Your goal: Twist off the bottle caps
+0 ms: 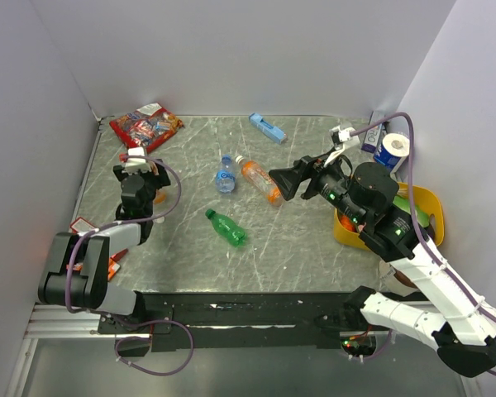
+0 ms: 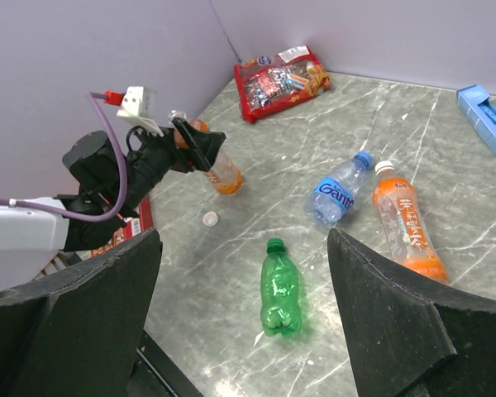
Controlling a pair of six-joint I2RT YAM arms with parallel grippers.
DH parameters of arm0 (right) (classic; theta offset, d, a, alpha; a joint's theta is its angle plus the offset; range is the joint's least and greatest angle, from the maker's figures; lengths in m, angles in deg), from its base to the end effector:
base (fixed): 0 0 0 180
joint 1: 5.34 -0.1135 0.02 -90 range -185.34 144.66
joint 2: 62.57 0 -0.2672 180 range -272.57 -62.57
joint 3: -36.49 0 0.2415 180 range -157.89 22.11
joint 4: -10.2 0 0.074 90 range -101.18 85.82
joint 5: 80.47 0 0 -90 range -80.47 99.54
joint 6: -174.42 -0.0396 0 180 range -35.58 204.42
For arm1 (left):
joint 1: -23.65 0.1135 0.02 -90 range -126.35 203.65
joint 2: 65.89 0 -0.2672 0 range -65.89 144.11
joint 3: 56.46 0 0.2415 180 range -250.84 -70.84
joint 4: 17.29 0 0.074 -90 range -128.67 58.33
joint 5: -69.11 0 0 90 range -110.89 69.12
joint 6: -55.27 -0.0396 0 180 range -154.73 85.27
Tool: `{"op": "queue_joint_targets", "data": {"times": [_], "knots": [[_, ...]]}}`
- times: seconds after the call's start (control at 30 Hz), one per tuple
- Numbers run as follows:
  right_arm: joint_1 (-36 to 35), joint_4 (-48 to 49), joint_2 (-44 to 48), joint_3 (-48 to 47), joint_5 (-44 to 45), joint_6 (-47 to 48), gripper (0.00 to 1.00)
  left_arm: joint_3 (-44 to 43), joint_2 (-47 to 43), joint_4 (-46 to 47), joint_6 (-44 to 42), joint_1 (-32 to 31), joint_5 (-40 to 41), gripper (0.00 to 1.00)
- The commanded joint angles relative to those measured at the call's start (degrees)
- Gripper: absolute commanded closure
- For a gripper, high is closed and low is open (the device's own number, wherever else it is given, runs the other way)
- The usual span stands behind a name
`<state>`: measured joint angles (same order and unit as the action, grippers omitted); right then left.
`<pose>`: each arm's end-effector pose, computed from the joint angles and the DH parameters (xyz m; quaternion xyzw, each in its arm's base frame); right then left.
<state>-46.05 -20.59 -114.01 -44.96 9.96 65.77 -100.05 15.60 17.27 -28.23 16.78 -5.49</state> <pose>0.1337 0.1147 0.4417 -0.1336 0.6993 0.3454 0.6115 0.2822 -0.0234 0.2229 -0.0896 0.7211 0.0176 0.6867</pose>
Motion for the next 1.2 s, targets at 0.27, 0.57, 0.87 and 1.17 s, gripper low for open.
{"op": "queue_joint_targets", "data": {"times": [0.27,0.57,0.87,1.17], "knots": [[0.10,0.23,1.61,-0.26,0.10,-0.51,0.12,0.91,-3.97,1.59,-0.79,-0.95,5.25,0.04],[0.10,0.06,2.31,-0.08,0.36,-0.59,0.12,1.35,-4.85,2.11,-0.88,-1.04,4.99,0.04],[0.10,-0.03,2.48,-0.08,0.19,-0.51,0.12,0.74,-6.96,1.06,-0.97,-1.04,6.84,0.04],[0.10,0.06,2.31,-0.08,-0.07,-0.59,0.10,0.12,-9.69,0.45,-1.32,-1.04,6.58,0.04]]}}
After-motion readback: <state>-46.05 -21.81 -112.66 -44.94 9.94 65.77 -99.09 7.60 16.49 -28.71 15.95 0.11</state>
